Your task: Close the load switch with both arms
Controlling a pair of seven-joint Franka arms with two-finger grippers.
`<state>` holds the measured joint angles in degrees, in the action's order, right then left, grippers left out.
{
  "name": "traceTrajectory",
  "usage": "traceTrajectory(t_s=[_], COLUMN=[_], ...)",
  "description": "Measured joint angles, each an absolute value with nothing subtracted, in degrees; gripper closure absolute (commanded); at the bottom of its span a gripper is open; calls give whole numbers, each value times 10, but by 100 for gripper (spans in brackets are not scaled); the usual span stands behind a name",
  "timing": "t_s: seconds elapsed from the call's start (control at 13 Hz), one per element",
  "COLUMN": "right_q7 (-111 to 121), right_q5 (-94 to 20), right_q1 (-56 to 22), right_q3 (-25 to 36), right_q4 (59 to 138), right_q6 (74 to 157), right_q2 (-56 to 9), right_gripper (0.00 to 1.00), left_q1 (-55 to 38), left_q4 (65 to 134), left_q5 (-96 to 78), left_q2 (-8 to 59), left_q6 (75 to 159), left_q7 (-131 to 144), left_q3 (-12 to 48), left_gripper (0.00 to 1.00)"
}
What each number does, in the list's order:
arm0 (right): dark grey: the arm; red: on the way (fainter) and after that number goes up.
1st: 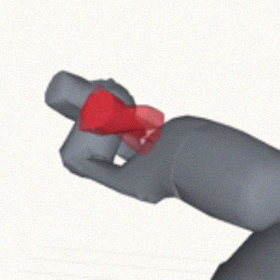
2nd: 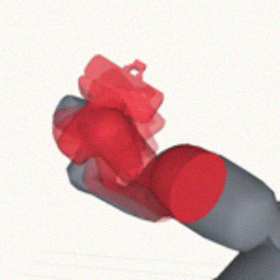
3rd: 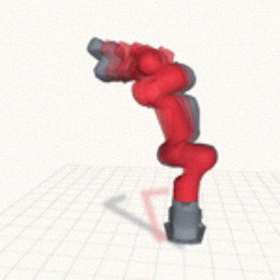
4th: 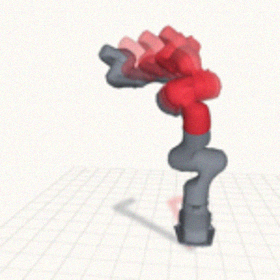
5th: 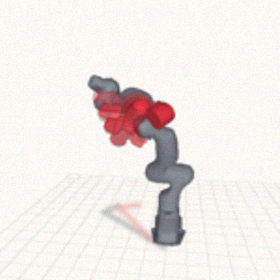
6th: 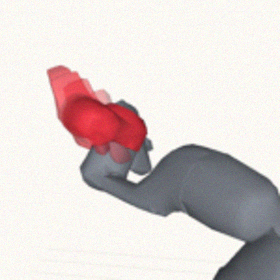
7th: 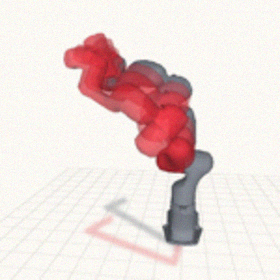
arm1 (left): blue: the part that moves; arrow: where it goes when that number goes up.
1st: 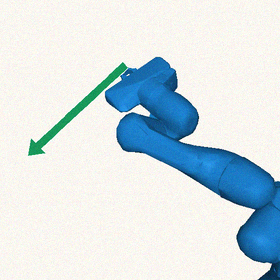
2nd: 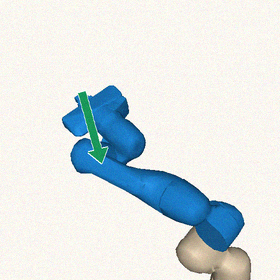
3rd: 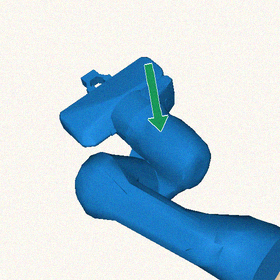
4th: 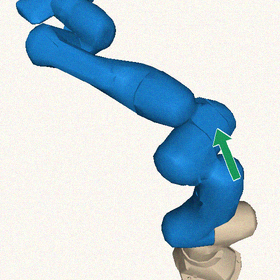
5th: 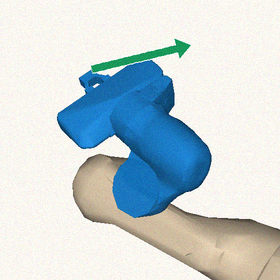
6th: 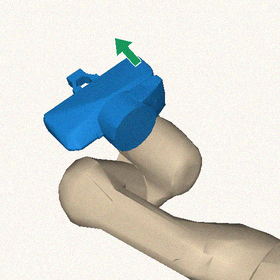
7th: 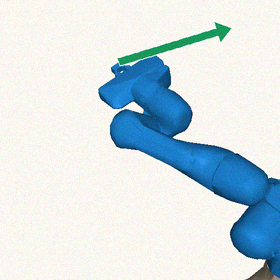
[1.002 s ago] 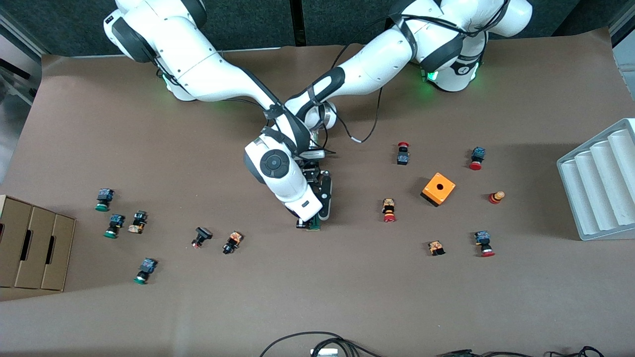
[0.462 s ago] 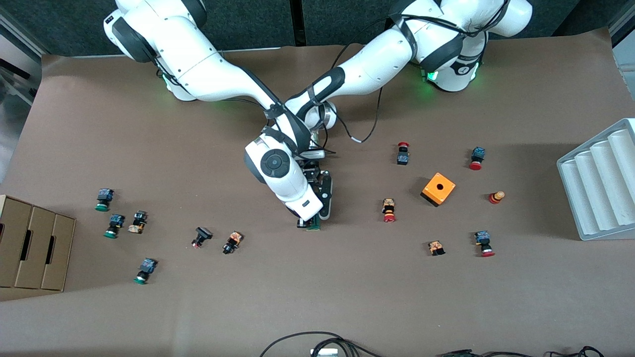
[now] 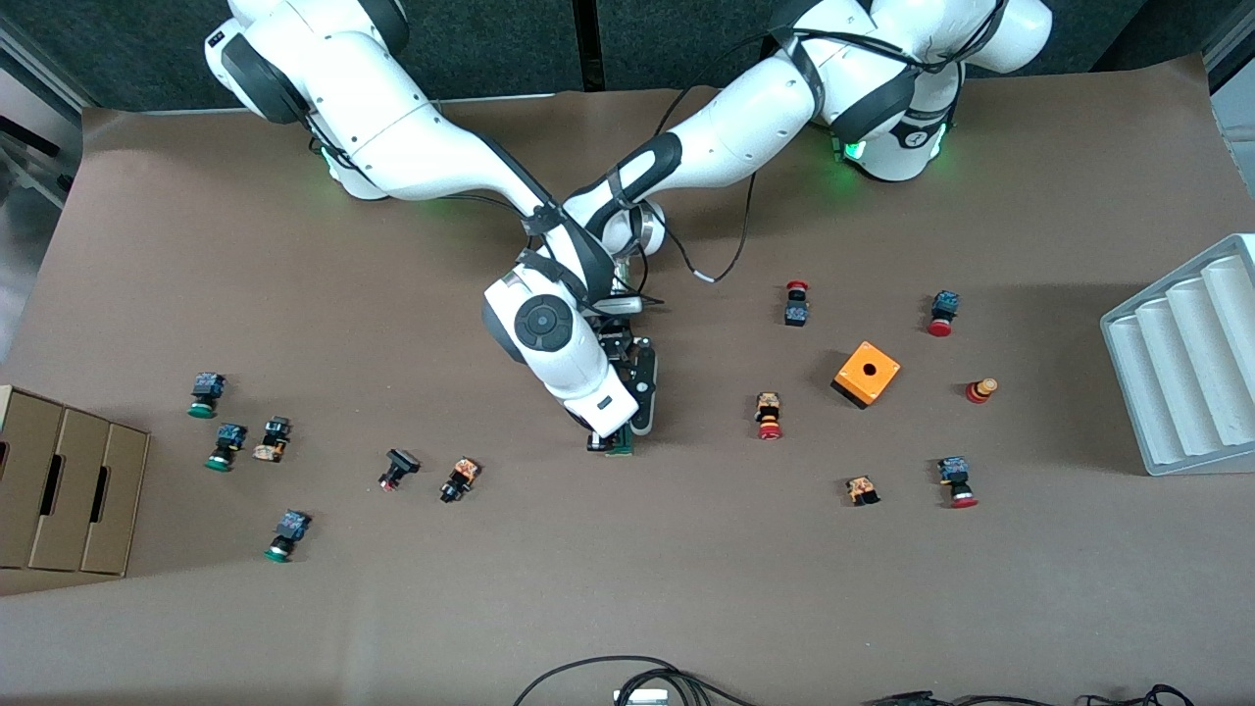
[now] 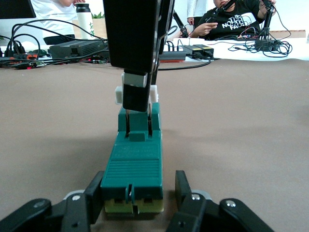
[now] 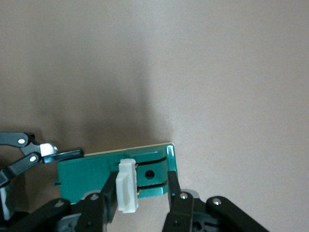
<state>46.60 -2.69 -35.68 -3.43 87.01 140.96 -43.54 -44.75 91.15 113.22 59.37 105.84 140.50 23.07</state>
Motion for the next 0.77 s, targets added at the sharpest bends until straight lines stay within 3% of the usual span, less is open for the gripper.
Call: traceTrajectory(t_s=[0.77], right_q7=[465], right_q5=[-27], right_q1=[-355], right_q3=[-32], right_q4=[859], right_q6=[1410], right_q2=[-435], right_gripper=[54], left_q1=[-447], left_q4=[911], left_q5=[1132], left_q2=[594], left_q6=[1058], left_q7=[1405], left_q3=[231], left_gripper=[36])
